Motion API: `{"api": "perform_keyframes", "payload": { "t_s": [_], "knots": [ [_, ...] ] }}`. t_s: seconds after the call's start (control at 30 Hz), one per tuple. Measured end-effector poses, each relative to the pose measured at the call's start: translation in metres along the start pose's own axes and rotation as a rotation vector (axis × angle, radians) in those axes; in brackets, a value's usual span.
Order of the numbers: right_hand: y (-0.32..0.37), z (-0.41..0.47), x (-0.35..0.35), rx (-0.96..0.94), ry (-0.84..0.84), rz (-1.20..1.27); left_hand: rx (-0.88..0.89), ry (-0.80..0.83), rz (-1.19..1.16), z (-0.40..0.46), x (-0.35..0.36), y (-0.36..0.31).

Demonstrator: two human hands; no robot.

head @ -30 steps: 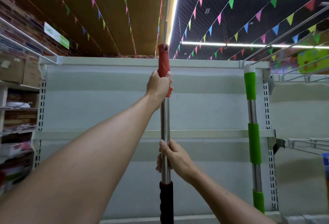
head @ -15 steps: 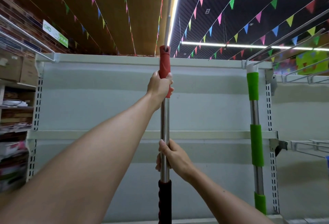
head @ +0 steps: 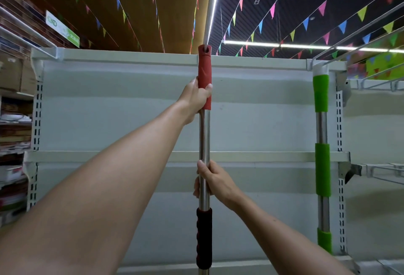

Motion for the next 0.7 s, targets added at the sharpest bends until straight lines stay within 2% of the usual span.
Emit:
{"api": "perform_keyframes", "payload": {
  "t_s": [0.13,0.5,0.7],
  "knots": [
    [-0.002,0.006,-0.001,0.011,-0.006,-0.018,0.018,-0.069,0.126,0.003,-0.003,0.003],
    [-0.01,0.021,-0.003,0.006,-0.019,0.009,0.015,-0.177,0.146,0.013,0.001,0.021],
    [-0.012,0.025,-0.006,0.027,0.002,0.022,0.009,-0.171,0.152,0.016,0.003,0.025]
  ]
}}
Point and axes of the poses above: each hand's wrist, its own z-axis towards the middle knuckle, its own x-axis out of the palm, y = z × x, the point moved 1 cm from there along z, towards the middle knuckle, and after that the axes turned 9 degrees about z, right-handed, at the moved point
